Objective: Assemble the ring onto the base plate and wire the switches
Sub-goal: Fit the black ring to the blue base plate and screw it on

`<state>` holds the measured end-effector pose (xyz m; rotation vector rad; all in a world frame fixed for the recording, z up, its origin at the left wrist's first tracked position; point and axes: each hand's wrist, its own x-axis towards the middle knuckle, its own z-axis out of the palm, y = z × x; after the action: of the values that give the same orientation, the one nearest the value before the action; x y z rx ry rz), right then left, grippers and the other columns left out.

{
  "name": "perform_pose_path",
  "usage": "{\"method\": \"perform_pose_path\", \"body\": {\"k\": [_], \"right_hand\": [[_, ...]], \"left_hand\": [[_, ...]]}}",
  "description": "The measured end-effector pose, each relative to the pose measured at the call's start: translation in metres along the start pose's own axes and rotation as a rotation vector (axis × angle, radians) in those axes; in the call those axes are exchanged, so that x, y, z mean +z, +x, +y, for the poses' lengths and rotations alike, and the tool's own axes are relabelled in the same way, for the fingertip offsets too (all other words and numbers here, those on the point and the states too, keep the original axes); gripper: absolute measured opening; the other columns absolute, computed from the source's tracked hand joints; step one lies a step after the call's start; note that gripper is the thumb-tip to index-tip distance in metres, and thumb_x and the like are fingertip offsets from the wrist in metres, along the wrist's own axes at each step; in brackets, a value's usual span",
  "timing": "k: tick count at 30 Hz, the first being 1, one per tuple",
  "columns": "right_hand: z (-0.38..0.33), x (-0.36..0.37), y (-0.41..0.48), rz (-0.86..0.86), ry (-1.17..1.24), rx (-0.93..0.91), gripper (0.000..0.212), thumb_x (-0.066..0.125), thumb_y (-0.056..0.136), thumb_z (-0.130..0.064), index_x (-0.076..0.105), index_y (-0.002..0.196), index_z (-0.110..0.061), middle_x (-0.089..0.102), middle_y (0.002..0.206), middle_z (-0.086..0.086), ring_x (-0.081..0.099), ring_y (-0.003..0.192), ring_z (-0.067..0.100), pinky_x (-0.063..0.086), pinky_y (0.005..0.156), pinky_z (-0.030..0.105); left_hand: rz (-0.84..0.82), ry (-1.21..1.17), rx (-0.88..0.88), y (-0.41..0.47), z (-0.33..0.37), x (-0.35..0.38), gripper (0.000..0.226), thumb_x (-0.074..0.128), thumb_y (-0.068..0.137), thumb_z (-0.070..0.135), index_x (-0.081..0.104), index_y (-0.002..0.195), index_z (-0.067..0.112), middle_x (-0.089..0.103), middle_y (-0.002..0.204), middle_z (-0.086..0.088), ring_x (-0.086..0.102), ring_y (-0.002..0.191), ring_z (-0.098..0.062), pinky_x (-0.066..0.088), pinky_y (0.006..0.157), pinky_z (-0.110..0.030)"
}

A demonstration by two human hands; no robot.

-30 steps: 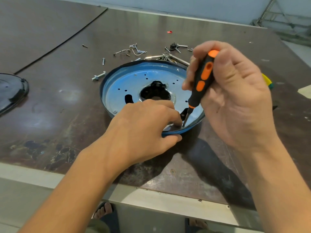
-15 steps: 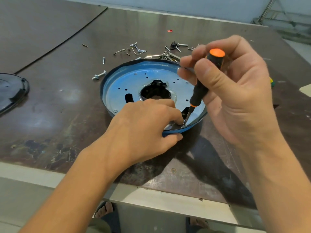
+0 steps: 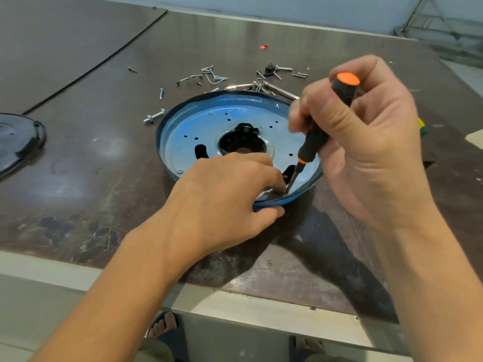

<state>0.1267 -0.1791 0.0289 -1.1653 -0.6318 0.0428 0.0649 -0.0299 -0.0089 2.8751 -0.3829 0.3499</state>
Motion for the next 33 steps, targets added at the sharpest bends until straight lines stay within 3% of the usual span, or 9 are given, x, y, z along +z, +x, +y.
{"method": "perform_pose_path", "body": {"k": [5, 8, 11, 16, 20, 23, 26, 29, 33], "right_hand": [[0.0020, -0.0047, -0.0010, -0.063, 0.107, 0.045, 0.028, 0.035, 0.105, -0.018, 0.060, 0.108, -0.005, 0.061, 0.088, 0.009, 0.051, 0.077, 0.024, 0.042, 0.071, 0.037], [0.0009, -0.0033, -0.0021, -0.075, -0.015, -0.011, 0.003, 0.060, 0.096, -0.009, 0.061, 0.098, -0.011, 0.065, 0.094, 0.008, 0.059, 0.082, 0.023, 0.044, 0.071, 0.049], [0.0021, -0.0047, -0.0003, -0.012, -0.021, -0.046, 0.017, 0.066, 0.091, -0.006, 0.051, 0.093, -0.013, 0.066, 0.080, 0.004, 0.060, 0.070, 0.022, 0.045, 0.067, 0.044], [0.0022, -0.0075, 0.0008, -0.064, 0.138, 0.053, 0.031, 0.030, 0.106, -0.020, 0.056, 0.110, -0.004, 0.058, 0.083, 0.007, 0.050, 0.076, 0.021, 0.040, 0.071, 0.037], [0.0022, -0.0055, -0.0015, -0.069, 0.053, 0.023, 0.012, 0.052, 0.096, -0.003, 0.055, 0.108, -0.004, 0.064, 0.095, 0.008, 0.063, 0.094, 0.026, 0.052, 0.090, 0.044], [0.0027, -0.0047, -0.0003, -0.015, 0.039, -0.027, 0.020, 0.062, 0.089, 0.000, 0.049, 0.100, -0.009, 0.066, 0.087, 0.008, 0.067, 0.082, 0.027, 0.052, 0.080, 0.042], [0.0029, -0.0044, 0.0011, -0.078, 0.103, 0.006, 0.009, 0.055, 0.096, -0.012, 0.050, 0.103, -0.009, 0.057, 0.079, 0.006, 0.052, 0.068, 0.020, 0.040, 0.068, 0.037], [0.0025, -0.0084, 0.0016, -0.085, 0.150, 0.056, 0.028, 0.036, 0.104, -0.014, 0.057, 0.116, -0.001, 0.060, 0.087, 0.009, 0.052, 0.079, 0.021, 0.043, 0.075, 0.035], [0.0021, -0.0081, -0.0007, -0.090, 0.000, -0.028, 0.007, 0.054, 0.099, -0.003, 0.057, 0.104, -0.006, 0.068, 0.089, 0.006, 0.064, 0.088, 0.026, 0.047, 0.082, 0.050]], "left_hand": [[0.007, 0.006, 0.003, -0.0005, -0.0001, -0.0006, 0.029, 0.058, 0.087, 0.057, 0.066, 0.110, 0.041, 0.058, 0.098, 0.021, 0.057, 0.085, -0.003, 0.038, 0.054, -0.018], [0.004, 0.003, 0.011, 0.0000, -0.0002, -0.0001, 0.031, 0.058, 0.088, 0.057, 0.065, 0.114, 0.042, 0.058, 0.100, 0.021, 0.058, 0.086, -0.005, 0.049, 0.057, -0.024], [0.009, -0.003, 0.017, -0.0005, 0.0001, 0.0007, 0.033, 0.058, 0.088, 0.057, 0.065, 0.116, 0.042, 0.058, 0.100, 0.021, 0.059, 0.086, -0.005, 0.054, 0.059, -0.029], [0.019, -0.001, 0.017, 0.0000, 0.0001, 0.0015, 0.033, 0.058, 0.088, 0.057, 0.066, 0.116, 0.041, 0.059, 0.101, 0.021, 0.059, 0.086, -0.004, 0.052, 0.058, -0.026], [0.014, -0.002, 0.022, 0.0007, 0.0001, 0.0017, 0.034, 0.058, 0.088, 0.057, 0.066, 0.117, 0.041, 0.060, 0.102, 0.021, 0.060, 0.088, -0.005, 0.052, 0.059, -0.025], [0.015, -0.006, 0.027, 0.0001, -0.0003, 0.0022, 0.034, 0.058, 0.089, 0.057, 0.067, 0.117, 0.041, 0.060, 0.104, 0.021, 0.061, 0.089, -0.006, 0.055, 0.062, -0.029], [0.012, -0.016, 0.022, -0.0002, -0.0002, 0.0024, 0.033, 0.058, 0.089, 0.057, 0.067, 0.116, 0.041, 0.059, 0.103, 0.020, 0.060, 0.088, -0.007, 0.056, 0.062, -0.032], [0.017, -0.017, 0.025, 0.0000, -0.0005, 0.0024, 0.032, 0.059, 0.088, 0.057, 0.068, 0.114, 0.041, 0.060, 0.102, 0.020, 0.060, 0.088, -0.007, 0.056, 0.062, -0.032], [0.010, -0.010, 0.027, 0.0004, -0.0011, 0.0024, 0.033, 0.058, 0.088, 0.057, 0.067, 0.116, 0.042, 0.060, 0.105, 0.021, 0.061, 0.090, -0.006, 0.056, 0.063, -0.031]]}}
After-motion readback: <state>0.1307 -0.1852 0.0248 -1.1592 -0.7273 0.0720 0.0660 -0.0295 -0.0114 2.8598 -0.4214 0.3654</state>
